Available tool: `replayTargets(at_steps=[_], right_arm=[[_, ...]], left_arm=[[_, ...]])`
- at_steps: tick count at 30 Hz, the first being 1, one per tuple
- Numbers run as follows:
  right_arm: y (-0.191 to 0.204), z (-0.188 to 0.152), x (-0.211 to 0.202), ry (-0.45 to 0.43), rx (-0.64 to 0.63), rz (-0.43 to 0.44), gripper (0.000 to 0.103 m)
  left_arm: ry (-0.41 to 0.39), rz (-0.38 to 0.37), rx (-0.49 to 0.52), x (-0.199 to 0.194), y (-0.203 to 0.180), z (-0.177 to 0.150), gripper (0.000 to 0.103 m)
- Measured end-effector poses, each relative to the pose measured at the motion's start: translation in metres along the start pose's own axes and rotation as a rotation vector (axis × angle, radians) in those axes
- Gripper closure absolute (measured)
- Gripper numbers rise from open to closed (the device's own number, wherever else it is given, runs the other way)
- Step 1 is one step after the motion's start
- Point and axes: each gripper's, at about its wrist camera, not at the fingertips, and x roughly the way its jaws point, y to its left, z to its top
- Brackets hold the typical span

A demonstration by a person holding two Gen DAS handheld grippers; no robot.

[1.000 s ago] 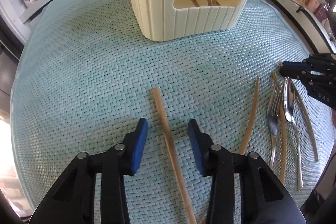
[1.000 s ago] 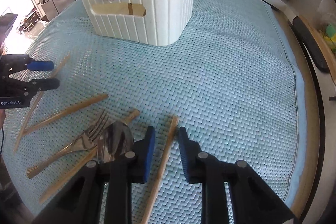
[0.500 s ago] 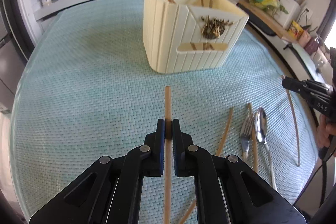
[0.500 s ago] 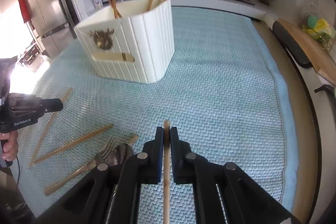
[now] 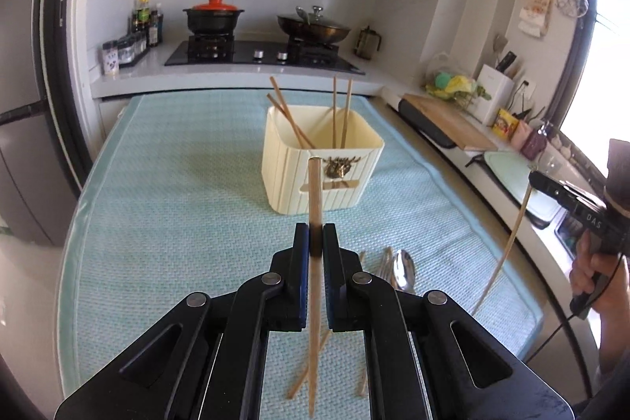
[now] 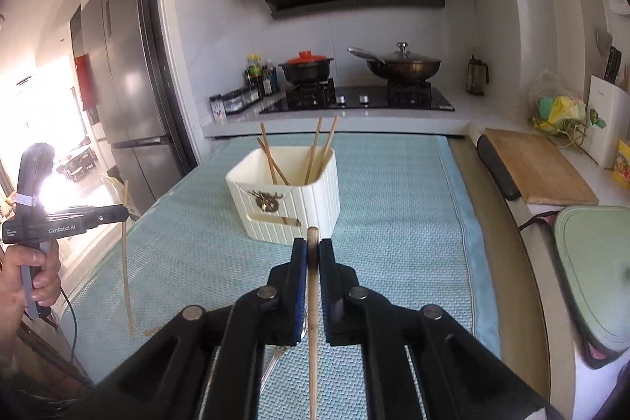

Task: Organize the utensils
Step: 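Lift the chopstick in the left tool over the cream box while the right tool carries its chopstick there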

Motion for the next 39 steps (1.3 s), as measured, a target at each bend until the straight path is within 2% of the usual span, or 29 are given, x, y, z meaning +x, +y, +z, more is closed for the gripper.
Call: replayTargets(at_steps=[4, 6, 8, 12, 21, 31, 35, 39], right_arm=[[0.015, 0.004, -0.020, -0.075, -0.048, -0.033, 0.097], [0.022, 0.006, -0.029, -0.119, -0.065, -0.036, 0.097], [0.027, 0.006, -0.038, -0.162, -0.068, -0.023, 0.097], [0.033, 0.008, -0.034, -0.150, -0.054, 0.002, 0.097], [0.044, 0.015, -0.044, -0.183, -0.071, 0.021, 0.097], [0.052, 0.022, -0.037, -0.174, -0.062, 0.051, 0.097], [0.054, 0.029, -0.031, -0.176, -0.073, 0.048, 0.097], [0.059, 0.044, -0.020, -0.178, -0.097, 0.051, 0.097]], left_arm=[[-0.072, 0.006, -0.004, -0.017, -0.003, 0.000, 0.098], [-0.113, 0.033, 0.006, -0.021, -0.005, -0.001, 0.098], [-0.102, 0.044, 0.020, -0.016, -0.008, -0.003, 0.098], [-0.091, -0.003, -0.017, -0.012, -0.004, -0.006, 0.098], [-0.141, -0.014, -0.010, -0.025, -0.002, -0.009, 0.098], [-0.170, -0.018, -0.025, -0.031, 0.001, -0.012, 0.098], [-0.185, -0.021, -0.033, -0.032, 0.003, -0.002, 0.098], [-0.212, -0.036, -0.042, -0.030, 0.006, 0.025, 0.098]])
